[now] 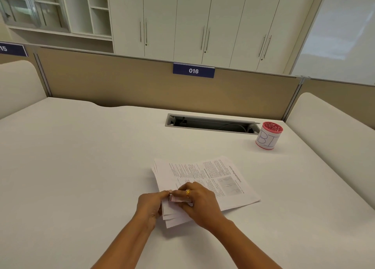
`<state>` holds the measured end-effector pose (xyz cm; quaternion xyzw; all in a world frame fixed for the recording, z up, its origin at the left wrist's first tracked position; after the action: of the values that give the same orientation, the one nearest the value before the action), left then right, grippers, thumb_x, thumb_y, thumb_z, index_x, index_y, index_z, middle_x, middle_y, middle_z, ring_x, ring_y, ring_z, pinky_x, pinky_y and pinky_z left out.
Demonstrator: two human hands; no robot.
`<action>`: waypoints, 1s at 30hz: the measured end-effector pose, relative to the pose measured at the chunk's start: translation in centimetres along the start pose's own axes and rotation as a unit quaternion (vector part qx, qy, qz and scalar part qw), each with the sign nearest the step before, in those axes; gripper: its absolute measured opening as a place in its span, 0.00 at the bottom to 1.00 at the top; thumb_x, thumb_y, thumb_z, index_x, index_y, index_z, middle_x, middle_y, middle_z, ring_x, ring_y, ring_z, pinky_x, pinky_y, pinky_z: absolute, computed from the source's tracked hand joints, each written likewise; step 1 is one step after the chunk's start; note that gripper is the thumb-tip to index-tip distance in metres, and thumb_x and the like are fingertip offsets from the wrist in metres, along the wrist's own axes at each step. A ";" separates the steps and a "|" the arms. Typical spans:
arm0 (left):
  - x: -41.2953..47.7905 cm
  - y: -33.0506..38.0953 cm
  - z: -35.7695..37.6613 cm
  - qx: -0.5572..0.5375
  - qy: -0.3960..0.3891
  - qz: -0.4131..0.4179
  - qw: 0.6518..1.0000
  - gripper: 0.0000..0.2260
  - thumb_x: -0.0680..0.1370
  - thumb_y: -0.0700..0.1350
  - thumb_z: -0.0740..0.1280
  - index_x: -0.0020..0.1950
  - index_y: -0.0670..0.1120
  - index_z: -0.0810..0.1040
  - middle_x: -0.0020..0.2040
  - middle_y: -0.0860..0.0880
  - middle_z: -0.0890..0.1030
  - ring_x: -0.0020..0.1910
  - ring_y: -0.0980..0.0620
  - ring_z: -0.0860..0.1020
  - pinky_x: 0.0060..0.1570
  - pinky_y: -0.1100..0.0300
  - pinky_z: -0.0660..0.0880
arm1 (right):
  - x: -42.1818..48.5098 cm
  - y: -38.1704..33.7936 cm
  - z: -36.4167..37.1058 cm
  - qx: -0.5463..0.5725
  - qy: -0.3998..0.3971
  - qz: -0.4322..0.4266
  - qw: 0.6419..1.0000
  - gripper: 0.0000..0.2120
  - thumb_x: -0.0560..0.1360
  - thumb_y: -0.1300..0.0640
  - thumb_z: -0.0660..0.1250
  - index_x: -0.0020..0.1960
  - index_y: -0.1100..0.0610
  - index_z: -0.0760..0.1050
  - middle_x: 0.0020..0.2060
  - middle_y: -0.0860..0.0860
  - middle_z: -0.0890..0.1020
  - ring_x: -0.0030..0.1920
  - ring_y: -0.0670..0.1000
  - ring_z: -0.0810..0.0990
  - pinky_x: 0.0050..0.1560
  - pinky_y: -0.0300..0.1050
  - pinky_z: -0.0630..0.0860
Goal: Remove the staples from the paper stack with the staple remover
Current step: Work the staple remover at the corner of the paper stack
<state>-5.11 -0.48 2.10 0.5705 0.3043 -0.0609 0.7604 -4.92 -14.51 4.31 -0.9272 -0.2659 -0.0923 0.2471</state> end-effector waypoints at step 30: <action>-0.5 0.7 -0.4 0.071 0.017 0.110 0.991 0.04 0.69 0.33 0.72 0.41 0.40 0.81 0.41 0.43 0.82 0.37 0.46 0.80 0.33 0.61 0.75 | 0.0 0.3 0.1 0.087 -0.047 0.133 0.986 0.16 0.74 0.44 0.65 0.60 0.45 0.77 0.52 0.44 0.81 0.52 0.46 0.77 0.51 0.40 0.74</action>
<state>-5.40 -0.04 2.87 0.6543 0.2478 0.0111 0.7144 -4.73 -14.65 4.13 -0.9327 -0.1588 0.0081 0.3237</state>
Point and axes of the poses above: each hand's wrist, its own x-axis towards the middle knuckle, its own z-axis out of the palm, y = z × x, the point moved 2 cm from there along x, towards the middle knuckle
